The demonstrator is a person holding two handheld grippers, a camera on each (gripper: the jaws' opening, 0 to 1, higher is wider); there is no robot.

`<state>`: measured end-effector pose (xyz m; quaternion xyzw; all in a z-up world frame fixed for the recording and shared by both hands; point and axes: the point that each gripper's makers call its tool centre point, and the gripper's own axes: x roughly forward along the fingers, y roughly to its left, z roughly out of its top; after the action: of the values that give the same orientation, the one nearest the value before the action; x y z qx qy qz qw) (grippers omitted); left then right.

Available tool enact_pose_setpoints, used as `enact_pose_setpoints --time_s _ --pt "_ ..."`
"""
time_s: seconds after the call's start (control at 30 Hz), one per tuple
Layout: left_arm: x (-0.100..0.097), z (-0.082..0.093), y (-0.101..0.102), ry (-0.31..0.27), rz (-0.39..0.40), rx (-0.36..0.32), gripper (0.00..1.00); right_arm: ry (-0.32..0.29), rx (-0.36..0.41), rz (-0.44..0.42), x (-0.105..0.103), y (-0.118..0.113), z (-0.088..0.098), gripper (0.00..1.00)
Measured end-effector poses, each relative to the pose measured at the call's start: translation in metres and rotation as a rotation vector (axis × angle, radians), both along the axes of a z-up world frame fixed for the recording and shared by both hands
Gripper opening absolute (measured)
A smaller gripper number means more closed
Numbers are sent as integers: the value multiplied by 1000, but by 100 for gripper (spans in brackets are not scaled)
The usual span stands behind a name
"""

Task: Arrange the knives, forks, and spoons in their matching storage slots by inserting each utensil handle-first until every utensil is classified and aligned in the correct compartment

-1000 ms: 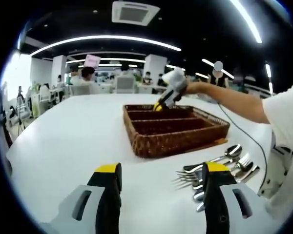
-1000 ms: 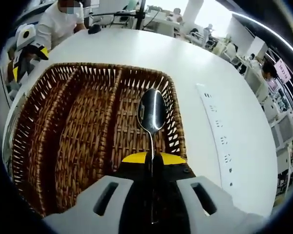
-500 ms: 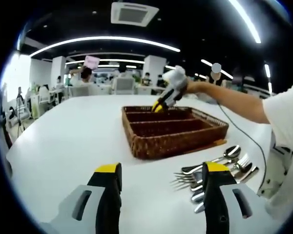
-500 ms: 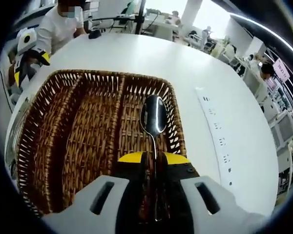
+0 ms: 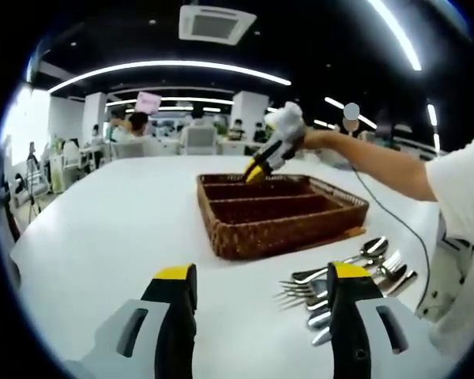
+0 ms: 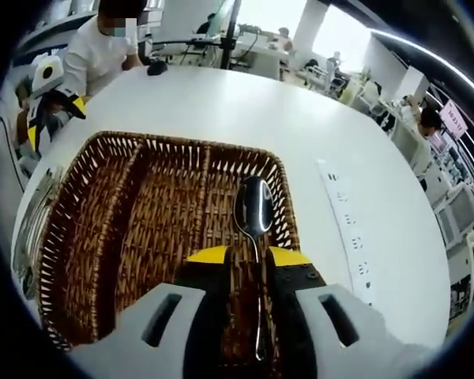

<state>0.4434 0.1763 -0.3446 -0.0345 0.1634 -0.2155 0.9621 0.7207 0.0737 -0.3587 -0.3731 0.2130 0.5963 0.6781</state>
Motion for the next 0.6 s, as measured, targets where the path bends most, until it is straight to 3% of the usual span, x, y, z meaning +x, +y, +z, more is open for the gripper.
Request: enact_pose_setpoints --time_s 0.6 --pt "-6 5 -5 -14 -9 2 67 21 38 -9 -21 -5 12 30"
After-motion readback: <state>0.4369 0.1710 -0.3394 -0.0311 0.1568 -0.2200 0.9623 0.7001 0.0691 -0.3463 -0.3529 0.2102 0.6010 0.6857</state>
